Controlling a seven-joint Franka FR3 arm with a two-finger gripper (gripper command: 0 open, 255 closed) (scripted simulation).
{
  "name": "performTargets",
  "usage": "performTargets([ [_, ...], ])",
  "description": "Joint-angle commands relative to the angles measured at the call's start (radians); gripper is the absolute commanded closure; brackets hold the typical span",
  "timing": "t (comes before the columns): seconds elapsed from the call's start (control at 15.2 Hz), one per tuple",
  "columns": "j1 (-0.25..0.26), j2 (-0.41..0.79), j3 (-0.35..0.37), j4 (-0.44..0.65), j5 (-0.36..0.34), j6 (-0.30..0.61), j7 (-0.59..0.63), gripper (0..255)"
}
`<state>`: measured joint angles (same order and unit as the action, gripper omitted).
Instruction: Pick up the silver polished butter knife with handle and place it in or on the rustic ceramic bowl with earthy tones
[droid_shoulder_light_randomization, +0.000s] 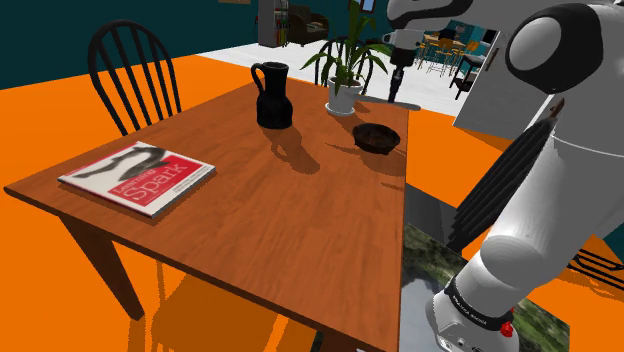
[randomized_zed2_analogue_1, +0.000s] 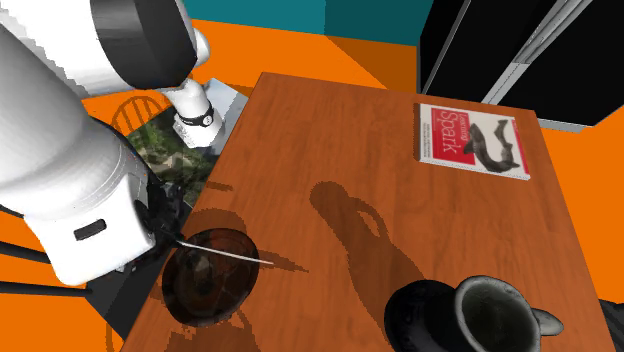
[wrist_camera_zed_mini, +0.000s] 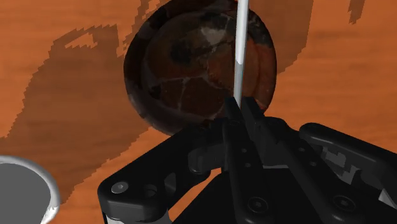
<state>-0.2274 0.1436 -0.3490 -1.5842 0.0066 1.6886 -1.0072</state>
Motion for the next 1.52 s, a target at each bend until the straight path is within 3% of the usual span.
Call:
performTargets([
  [0.0, -0.035, 0.024, -0.023, 0.035, 0.01, -0.011, -0.06, 255],
  [1.12, -0.032, 0.036, -0.019, -0.179, 0.015, 0.214, -0.057, 255],
  [1.45, -0.032, 0.038, -0.019, -0.186, 0.016, 0.223, -0.057, 255],
])
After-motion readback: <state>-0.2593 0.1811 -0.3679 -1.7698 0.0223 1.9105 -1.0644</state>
